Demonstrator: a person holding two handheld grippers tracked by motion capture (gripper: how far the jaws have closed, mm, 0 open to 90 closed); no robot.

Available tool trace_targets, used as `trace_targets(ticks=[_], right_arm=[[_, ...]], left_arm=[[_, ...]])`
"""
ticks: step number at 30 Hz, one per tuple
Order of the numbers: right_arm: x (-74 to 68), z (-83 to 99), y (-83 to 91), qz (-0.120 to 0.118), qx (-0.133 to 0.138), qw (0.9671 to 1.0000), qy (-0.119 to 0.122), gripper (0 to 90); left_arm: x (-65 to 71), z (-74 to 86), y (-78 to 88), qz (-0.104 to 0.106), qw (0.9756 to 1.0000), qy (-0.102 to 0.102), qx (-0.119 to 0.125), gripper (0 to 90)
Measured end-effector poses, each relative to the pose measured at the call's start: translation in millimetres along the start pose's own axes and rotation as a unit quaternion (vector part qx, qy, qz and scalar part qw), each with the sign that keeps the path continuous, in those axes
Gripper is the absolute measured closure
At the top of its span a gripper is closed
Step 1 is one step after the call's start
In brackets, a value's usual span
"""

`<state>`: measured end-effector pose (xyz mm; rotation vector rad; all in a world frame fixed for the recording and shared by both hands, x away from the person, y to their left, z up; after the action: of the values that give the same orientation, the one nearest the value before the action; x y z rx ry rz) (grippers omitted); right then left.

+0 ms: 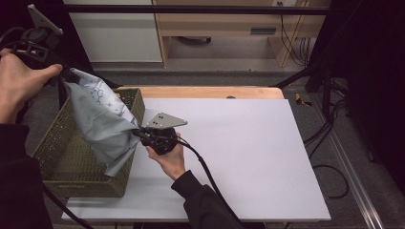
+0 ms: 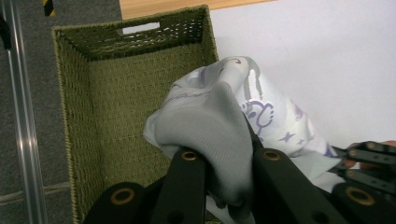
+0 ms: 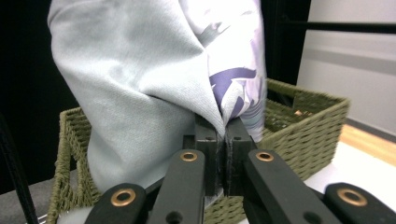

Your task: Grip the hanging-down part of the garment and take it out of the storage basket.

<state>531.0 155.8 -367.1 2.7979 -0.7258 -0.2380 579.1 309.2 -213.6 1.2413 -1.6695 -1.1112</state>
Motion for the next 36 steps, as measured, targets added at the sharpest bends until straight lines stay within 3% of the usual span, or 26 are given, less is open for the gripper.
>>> trace_targets(ticks=[16, 36], right_arm=[[12.9, -36.8, 62.6, 0.036, 0.034, 0.9984, 0.028, 88.0], [28.9, -71.0, 108.4, 0.078, 0.069, 0.9934, 0.047, 88.0]], left_arm=[[12.6, 3.1, 2.2, 0.016, 0.9998, -0.01, 0.008, 84.9], [40.0, -1.1, 0.4, 0.033, 0.9987, -0.038, 0.012, 84.9]])
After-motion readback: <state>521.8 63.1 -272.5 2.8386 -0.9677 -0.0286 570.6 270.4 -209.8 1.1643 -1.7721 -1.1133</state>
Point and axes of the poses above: each handheld gripper's, and its own axes: y roughly backward along the jaws, z roughly out of its underside, x roughly to its right, the point moved 10 cm from there along -y, roughly forward along the jaws, and after that the axes turned 6 degrees about -x, right-handed, at the moved point
